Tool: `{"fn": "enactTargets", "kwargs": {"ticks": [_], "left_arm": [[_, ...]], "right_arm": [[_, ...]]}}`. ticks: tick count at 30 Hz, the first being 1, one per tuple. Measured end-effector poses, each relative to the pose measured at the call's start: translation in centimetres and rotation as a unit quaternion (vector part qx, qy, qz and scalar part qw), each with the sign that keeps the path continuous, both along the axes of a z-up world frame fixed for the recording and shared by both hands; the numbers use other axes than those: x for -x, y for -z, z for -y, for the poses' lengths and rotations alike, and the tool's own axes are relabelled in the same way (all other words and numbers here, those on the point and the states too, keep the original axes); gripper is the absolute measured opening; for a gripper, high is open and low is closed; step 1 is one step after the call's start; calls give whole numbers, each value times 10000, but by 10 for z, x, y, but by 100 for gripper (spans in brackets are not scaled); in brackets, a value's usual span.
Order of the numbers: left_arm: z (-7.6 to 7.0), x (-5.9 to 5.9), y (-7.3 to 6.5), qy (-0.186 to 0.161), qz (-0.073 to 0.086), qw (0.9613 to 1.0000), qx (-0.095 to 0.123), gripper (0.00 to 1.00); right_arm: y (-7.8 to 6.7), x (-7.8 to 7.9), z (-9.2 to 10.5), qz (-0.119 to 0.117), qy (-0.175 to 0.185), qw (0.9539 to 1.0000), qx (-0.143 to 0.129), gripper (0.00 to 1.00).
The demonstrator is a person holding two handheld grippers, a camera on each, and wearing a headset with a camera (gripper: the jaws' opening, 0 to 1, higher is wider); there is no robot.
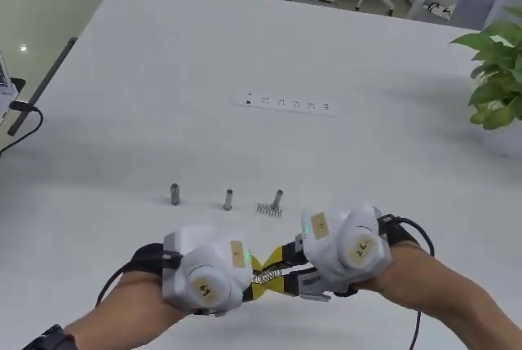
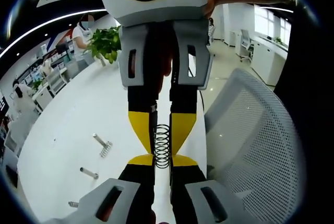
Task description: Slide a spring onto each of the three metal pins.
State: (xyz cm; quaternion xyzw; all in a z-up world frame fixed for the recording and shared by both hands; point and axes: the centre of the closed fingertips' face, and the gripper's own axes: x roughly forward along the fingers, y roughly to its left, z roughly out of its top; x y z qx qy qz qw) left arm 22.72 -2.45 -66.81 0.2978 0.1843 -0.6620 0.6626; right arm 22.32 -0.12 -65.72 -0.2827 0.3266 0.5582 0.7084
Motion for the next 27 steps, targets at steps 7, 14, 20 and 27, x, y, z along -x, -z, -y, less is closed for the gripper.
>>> {"fn": "enactTargets", "kwargs": {"ticks": [7, 14, 20, 27], "left_arm": [[0, -1, -1, -95, -149, 9998, 112, 3], [-8, -8, 0, -317, -288, 9990, 108, 7], [-19, -23, -8, -865, -509, 9942, 383, 11], [-37, -37, -10, -1332, -622, 9877, 523, 15]], "right_arm": [[-1, -1, 0, 15, 60, 10000, -54, 9], [-1, -5, 3, 33, 221, 9996, -142, 9], [-2, -10, 11, 28, 352, 9993, -142, 9], [-2, -18, 21, 54, 535, 9984, -154, 9]]}}
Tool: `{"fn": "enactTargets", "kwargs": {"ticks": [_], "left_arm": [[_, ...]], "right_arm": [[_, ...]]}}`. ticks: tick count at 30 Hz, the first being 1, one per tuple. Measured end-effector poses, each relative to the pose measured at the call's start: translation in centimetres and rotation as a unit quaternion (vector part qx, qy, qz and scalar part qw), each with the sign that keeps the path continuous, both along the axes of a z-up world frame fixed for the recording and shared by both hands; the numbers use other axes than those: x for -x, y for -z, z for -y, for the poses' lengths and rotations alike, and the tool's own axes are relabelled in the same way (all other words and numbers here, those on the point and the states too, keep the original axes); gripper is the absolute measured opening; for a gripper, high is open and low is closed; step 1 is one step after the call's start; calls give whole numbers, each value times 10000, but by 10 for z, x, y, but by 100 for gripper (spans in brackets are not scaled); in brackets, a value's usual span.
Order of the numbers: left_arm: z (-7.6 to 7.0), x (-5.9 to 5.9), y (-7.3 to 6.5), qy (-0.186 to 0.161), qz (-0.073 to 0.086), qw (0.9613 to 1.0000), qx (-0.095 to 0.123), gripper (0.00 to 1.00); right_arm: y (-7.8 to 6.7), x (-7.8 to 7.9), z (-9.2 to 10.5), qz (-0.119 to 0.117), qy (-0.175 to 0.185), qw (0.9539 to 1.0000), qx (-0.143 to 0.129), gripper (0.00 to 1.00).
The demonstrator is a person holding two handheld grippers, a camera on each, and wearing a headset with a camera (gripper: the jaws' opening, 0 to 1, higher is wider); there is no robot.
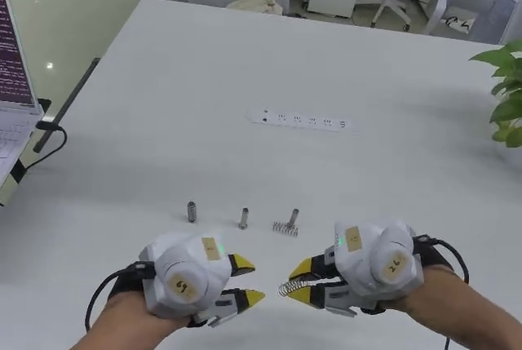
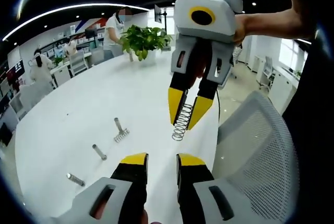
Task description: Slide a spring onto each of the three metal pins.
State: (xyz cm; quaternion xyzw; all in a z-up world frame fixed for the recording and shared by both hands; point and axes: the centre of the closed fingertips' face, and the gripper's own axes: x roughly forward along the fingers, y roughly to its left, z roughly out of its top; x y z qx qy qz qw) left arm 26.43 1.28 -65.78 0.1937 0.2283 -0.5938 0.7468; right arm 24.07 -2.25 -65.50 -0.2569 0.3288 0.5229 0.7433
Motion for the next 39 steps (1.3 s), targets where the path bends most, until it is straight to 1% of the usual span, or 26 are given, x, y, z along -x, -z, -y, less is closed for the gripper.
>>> {"fn": "enactTargets", "kwargs": {"ticks": [4, 6, 9, 13, 16, 18, 24, 29, 35, 36, 39], "left_arm": [[-9, -5, 0, -173, -45, 9998, 39, 16], [-13, -8, 2, -277, -32, 9996, 30, 18], [-22, -14, 3, -476, -75, 9988, 63, 19], [-33, -18, 4, -655, -108, 9978, 80, 20], [-40, -19, 8, -727, -108, 9973, 27, 23], [-46, -22, 8, -808, -134, 9966, 39, 24], [-66, -30, 8, -1138, -174, 9933, 72, 28], [-83, -36, 7, -1393, -171, 9901, 86, 32], [-103, -41, 0, -1673, -110, 9858, 92, 34], [-105, -42, 0, -1689, -110, 9855, 90, 35], [-115, -43, 0, -1831, -112, 9830, 90, 36]], "right_arm": [[1, -3, 4, 3, 58, 10000, 16, 9], [3, -5, 6, -3, 72, 10000, 60, 9], [5, -6, 10, -43, 89, 9998, 155, 9], [7, -9, 14, -60, 140, 9997, 168, 9], [10, -13, 17, -77, 166, 9996, 202, 9], [10, -15, 18, -81, 174, 9996, 218, 9], [8, -26, 20, -108, 230, 9994, 228, 9], [7, -37, 23, -128, 277, 9992, 245, 9], [7, -57, 25, -106, 334, 9990, 294, 9], [7, -58, 25, -101, 334, 9989, 301, 9], [5, -69, 24, -78, 357, 9988, 317, 9]]}}
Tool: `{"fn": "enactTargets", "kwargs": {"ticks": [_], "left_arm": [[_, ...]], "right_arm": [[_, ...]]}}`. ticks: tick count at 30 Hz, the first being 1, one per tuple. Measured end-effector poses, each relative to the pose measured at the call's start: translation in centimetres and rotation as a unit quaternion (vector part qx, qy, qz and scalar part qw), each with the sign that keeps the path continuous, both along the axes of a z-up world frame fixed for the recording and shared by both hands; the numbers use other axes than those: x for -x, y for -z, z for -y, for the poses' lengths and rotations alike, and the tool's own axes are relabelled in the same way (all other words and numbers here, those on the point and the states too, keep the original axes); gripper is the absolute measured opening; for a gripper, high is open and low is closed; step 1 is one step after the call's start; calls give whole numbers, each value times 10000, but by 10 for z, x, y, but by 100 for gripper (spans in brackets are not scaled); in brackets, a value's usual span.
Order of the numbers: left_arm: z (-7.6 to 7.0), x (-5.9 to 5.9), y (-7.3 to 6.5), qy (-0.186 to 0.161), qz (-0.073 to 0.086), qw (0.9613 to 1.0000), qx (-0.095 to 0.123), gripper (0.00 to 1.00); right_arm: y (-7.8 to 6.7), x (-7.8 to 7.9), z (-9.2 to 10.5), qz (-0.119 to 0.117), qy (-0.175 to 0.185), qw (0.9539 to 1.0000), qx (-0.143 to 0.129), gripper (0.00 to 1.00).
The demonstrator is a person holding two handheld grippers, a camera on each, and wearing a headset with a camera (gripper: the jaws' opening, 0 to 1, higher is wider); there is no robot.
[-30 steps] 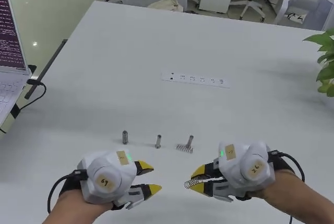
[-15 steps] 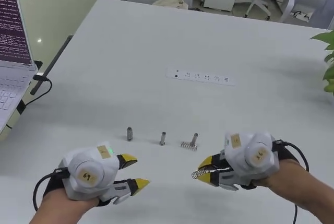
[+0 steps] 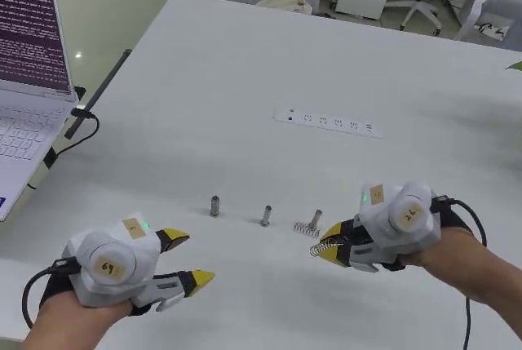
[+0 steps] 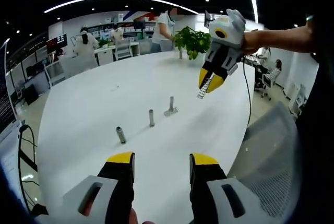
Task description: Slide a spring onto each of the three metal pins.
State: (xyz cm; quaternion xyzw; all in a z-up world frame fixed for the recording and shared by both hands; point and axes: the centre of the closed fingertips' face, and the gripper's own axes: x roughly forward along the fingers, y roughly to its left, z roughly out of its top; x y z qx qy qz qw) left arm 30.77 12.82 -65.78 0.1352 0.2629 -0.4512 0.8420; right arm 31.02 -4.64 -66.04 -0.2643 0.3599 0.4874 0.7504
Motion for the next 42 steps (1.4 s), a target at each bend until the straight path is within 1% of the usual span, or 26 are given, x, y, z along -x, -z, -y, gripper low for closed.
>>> {"fn": "enactTargets", "kwargs": {"ticks": [4, 7, 10, 18, 20, 22, 28, 36, 42], "left_arm": [[-9, -1, 0, -126, -18, 9999, -3, 39], [-15, -3, -1, -244, -10, 9997, 6, 44], [-21, -5, -1, -333, -16, 9994, 27, 45], [-29, -9, -2, -443, -46, 9990, 26, 50], [-31, -11, -1, -475, -45, 9989, 24, 52], [-33, -12, -1, -506, -64, 9987, 62, 53], [-37, -13, -2, -515, -70, 9986, 41, 54], [-42, -14, -1, -554, -73, 9984, 32, 54], [-42, -13, -1, -524, -98, 9986, 20, 55]], "right_arm": [[-2, -13, -2, 33, 18, 10000, 37, 9], [-3, -24, -2, 66, 43, 9999, 88, 9], [-5, -32, -2, 104, 65, 9999, 111, 9], [-7, -57, -3, 157, 187, 9996, 103, 9], [-4, -60, -3, 125, 192, 9997, 114, 9], [-1, -62, -4, 90, 187, 9997, 141, 9], [7, -73, -6, 16, 213, 9997, 128, 9], [8, -88, -15, 5, 194, 9998, 104, 9], [11, -96, -23, -15, 115, 9998, 143, 9]]}}
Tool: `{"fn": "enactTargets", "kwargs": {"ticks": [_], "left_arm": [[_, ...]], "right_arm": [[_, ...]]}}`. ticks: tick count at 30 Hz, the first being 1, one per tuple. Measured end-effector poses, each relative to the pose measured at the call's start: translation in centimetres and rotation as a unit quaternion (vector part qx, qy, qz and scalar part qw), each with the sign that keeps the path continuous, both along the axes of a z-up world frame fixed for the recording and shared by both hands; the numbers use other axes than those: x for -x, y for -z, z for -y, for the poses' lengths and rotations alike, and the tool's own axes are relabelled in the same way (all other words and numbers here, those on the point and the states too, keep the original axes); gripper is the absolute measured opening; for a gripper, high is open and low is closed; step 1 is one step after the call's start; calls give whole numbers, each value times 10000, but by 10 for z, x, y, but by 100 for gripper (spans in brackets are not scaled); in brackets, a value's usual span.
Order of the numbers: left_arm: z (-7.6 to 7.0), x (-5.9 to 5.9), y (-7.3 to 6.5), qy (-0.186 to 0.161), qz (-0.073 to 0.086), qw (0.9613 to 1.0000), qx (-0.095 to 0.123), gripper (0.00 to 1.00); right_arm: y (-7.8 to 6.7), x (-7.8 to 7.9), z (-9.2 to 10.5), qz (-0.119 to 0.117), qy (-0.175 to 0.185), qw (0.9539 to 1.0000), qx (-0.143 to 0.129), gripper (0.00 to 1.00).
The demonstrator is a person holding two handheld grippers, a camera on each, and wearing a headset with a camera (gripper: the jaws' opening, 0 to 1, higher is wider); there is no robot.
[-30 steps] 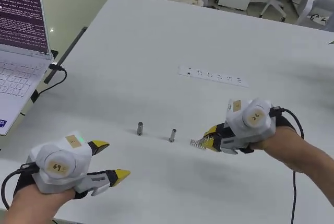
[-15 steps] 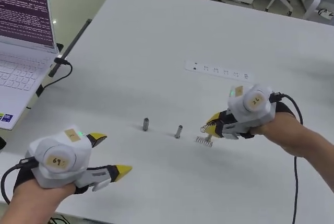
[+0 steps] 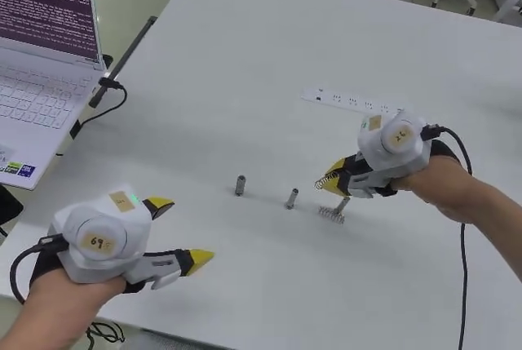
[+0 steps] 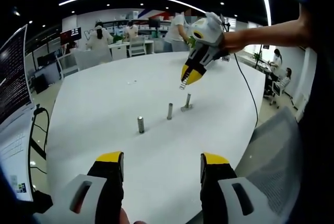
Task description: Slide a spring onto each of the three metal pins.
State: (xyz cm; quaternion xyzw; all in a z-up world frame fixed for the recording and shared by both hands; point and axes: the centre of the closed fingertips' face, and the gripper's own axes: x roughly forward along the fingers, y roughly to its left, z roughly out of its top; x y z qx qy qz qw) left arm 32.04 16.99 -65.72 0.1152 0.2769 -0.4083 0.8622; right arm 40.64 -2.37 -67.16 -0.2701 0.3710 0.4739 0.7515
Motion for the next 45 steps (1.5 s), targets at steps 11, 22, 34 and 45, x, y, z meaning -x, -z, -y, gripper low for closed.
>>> {"fn": "enactTargets", "kwargs": {"ticks": [11, 22, 34, 45], "left_arm": [[4, 0, -5, 46, 23, 10000, 44, 55], [9, -3, -11, 61, 24, 9999, 134, 57], [7, -6, -12, -24, -33, 9998, 186, 58], [4, -7, -12, -89, -75, 9997, 204, 58]], "right_arm": [[17, -7, -13, -137, -252, 9995, 143, 9], [33, -9, -20, -252, -420, 9984, 265, 9], [39, -6, -25, -325, -550, 9973, 354, 9], [48, -6, -28, -423, -665, 9959, 437, 9]]}}
